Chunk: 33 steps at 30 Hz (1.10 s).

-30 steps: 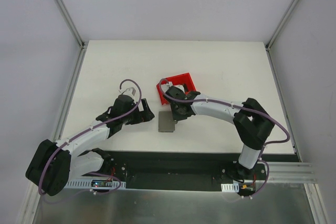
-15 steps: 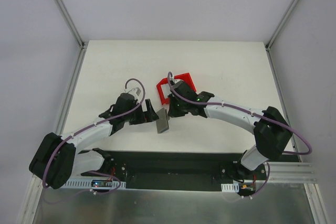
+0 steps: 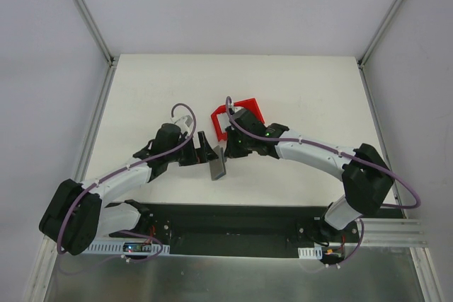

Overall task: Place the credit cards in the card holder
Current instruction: Turn over the card slot in the card holder.

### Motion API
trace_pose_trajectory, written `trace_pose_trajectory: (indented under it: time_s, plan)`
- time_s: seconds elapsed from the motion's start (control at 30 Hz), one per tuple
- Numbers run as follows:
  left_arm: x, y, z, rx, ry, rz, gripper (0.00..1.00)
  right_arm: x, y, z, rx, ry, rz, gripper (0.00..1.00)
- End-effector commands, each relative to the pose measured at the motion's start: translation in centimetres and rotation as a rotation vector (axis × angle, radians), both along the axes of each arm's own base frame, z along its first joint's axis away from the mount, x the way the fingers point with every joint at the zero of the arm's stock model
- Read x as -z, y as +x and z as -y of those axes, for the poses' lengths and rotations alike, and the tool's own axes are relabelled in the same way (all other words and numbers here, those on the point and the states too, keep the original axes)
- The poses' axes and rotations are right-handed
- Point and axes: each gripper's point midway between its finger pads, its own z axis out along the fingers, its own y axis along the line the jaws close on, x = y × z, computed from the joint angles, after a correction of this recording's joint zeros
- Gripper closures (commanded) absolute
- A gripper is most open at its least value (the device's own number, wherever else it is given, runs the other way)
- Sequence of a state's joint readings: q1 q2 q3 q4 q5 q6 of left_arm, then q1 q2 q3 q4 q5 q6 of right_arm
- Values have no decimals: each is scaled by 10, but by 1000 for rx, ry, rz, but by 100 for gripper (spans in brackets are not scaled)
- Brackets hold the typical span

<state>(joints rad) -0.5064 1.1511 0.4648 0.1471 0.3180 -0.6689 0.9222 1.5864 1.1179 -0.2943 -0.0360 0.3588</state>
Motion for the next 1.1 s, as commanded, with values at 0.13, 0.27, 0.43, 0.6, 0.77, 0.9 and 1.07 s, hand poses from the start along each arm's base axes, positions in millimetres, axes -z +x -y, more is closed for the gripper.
trace_pose_trajectory:
  time_s: [0.13, 0.27, 0.43, 0.6, 0.77, 0.9, 1.07]
  plan:
    - [-30, 8, 19, 46, -89, 36, 8, -39, 7, -9, 10, 89, 63, 100]
    - [-28, 8, 20, 48, -84, 21, 8, -44, 6, -7, 14, 100, 73, 99]
    - [-24, 6, 21, 50, -71, -3, 12, -45, 6, -5, 19, 103, 80, 99]
    - [-18, 4, 22, 63, -56, -24, 26, -42, 6, -5, 21, 98, 73, 100]
    - [-11, 2, 20, 60, -29, -31, 41, -35, 5, -3, 29, 83, 61, 100]
    - [-6, 1, 21, 71, -22, -45, 58, -27, 3, 2, 36, 57, 52, 100]
    - [-7, 2, 22, 79, -21, -39, 68, -18, 1, 7, 42, 36, 33, 100]
